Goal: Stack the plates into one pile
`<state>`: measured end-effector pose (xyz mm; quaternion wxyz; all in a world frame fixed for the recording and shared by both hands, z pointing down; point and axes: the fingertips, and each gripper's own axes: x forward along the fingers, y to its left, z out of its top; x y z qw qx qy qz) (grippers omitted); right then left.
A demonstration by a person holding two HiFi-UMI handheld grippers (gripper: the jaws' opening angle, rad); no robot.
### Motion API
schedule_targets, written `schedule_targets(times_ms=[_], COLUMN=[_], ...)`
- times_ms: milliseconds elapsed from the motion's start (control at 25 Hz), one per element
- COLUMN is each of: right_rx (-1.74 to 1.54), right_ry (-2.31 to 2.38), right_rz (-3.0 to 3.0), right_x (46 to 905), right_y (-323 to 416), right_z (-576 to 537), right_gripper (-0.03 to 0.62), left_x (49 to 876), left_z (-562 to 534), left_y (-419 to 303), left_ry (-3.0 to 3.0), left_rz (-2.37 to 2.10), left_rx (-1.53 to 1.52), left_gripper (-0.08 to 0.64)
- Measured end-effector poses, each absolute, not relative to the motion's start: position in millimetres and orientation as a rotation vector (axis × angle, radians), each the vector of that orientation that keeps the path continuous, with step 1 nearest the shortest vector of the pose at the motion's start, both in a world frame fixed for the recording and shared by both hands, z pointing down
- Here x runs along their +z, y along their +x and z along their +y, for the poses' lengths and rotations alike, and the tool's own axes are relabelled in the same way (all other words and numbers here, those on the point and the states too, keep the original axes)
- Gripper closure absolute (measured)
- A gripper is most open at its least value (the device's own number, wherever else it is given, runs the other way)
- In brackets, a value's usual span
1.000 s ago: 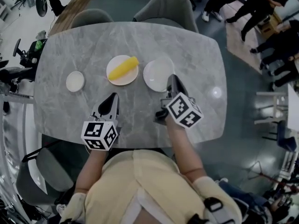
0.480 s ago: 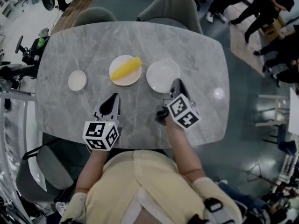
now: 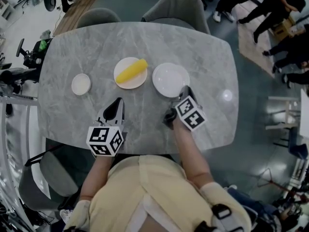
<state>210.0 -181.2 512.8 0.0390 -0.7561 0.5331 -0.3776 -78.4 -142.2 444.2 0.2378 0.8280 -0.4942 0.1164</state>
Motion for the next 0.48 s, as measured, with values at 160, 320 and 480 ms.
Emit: schedule_targets(times_ms=[160,320,480], right_rx=[-1.18,-1.206,-1.212], right_ry=[-2.343,-2.368,-2.409], right_rz=[1.62,1.634,1.69], right_x=[523.1,533.0,540.3], right_y=[211.4,209.2,205.1], right_z=[-184.3,-186.5,-189.5], right_gripper=[0.572,0.569,0.566], left_x=[444.1,445.1,446.2], left_z=[-141.7,-141.8,-140.1], left_y=[-79.8,-84.4,-87.1], left_ry=[2.275,2.273,2.272], left_rz=[-1.351,-1.356,-1.357], left_rx=[0.32,0.328,0.335], left_gripper=[0.555,0.557,0.555])
